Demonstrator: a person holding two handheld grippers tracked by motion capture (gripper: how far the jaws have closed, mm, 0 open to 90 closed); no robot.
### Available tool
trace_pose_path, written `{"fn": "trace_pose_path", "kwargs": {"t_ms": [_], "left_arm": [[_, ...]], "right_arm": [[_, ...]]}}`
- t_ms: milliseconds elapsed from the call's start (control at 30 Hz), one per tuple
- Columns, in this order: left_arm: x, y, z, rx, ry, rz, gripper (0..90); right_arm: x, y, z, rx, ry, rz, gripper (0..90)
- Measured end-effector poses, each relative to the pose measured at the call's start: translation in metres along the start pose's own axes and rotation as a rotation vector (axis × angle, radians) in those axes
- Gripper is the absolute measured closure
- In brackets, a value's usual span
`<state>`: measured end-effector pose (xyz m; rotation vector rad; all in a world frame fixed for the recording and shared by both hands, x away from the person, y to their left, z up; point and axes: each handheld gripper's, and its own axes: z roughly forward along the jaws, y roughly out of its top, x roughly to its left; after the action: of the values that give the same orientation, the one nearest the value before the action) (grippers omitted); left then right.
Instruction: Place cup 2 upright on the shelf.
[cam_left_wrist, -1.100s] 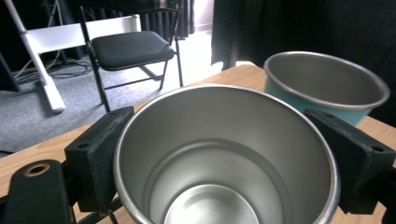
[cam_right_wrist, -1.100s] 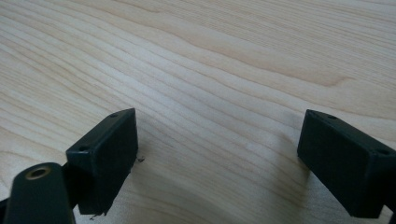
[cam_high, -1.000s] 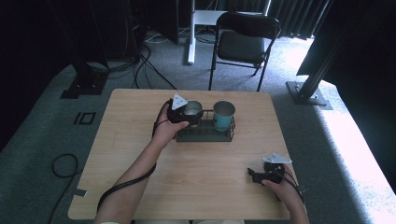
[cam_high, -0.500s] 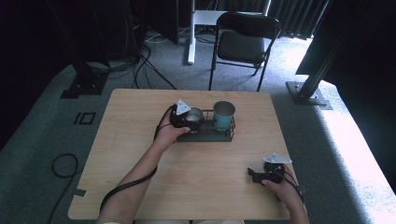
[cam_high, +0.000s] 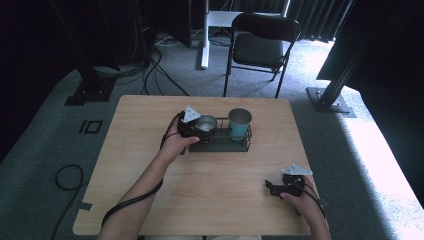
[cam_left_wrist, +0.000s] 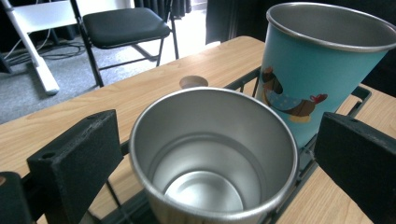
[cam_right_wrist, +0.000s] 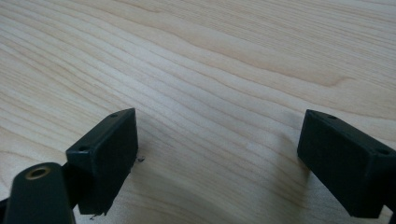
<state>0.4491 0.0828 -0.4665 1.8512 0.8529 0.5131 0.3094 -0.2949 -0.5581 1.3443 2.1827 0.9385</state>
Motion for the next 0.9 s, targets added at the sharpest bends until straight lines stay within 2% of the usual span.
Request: {"fn": "trace_pose_path", "kwargs": {"t_ms": [133, 500, 733, 900], "left_arm": [[0.003, 0.000, -0.009, -0.011, -0.012, -0.024, 1.6], [0.012, 0.000, -0.035, -0.040, 0.013, -0.048, 1.6], [0.018, -0.007, -0.047, -0.035, 0.025, -0.053, 1.6], [0.024, -0.014, -0.054, -0.036, 0.035, -0.071, 1.6]], "right_arm": [[0.000, 0.000, 0.000, 0.000, 0.000, 0.000, 11.9], [0.000, 0.000, 0.000, 0.000, 0.000, 0.001, 11.9], [0.000, 0.000, 0.000, 0.000, 0.000, 0.000, 11.9], [0.000, 0.000, 0.000, 0.000, 0.000, 0.000, 11.9]]}}
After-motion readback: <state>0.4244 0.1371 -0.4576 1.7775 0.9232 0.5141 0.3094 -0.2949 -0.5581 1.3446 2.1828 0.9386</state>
